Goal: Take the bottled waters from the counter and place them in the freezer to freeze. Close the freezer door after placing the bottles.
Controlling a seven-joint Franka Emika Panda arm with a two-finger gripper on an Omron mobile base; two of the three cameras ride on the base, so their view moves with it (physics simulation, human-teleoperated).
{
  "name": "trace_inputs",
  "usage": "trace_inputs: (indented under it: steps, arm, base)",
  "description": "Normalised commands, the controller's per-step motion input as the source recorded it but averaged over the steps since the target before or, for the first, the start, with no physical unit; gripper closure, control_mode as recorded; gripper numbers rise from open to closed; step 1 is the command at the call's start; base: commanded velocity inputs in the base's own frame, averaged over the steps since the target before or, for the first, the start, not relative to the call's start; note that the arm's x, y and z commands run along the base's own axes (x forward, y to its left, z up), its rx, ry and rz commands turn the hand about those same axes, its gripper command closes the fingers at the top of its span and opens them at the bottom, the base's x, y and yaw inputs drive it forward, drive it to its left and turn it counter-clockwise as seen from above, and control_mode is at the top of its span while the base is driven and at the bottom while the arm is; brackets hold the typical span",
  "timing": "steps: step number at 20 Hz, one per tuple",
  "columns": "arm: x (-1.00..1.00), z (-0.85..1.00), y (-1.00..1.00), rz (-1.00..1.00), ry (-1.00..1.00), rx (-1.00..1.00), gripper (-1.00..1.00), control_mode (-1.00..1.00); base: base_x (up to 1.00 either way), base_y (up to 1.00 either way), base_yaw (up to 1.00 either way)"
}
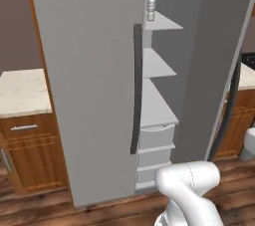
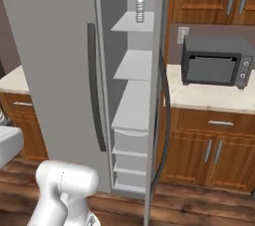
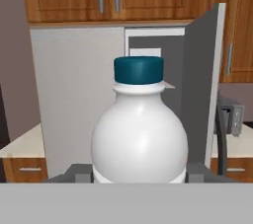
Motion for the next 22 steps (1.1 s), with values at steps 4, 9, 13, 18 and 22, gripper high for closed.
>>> trace_inputs:
  steps: [4, 9, 13, 18, 22]
  arm:
    - [0.0, 0.0, 0.0, 0.0, 0.0, 0.0, 1.0, 1.0]
    - [0.0, 0.0, 0.0, 0.0, 0.0, 0.0, 1.0, 1.0]
    - [0.0, 0.0, 0.0, 0.0, 0.0, 0.0, 1.0, 1.0]
    - [0.0, 0.0, 0.0, 0.0, 0.0, 0.0, 1.0, 1.0]
    - [0.0, 0.0, 0.0, 0.0, 0.0, 0.0, 1.0, 1.0]
  base:
    - [0.58, 0.33, -0.16]
    - [0.55, 0.35, -0.13]
    - [0.36, 0.41, -0.13]
    - [0.24, 0.45, -0.11]
    - [0.22, 0.41, -0.03]
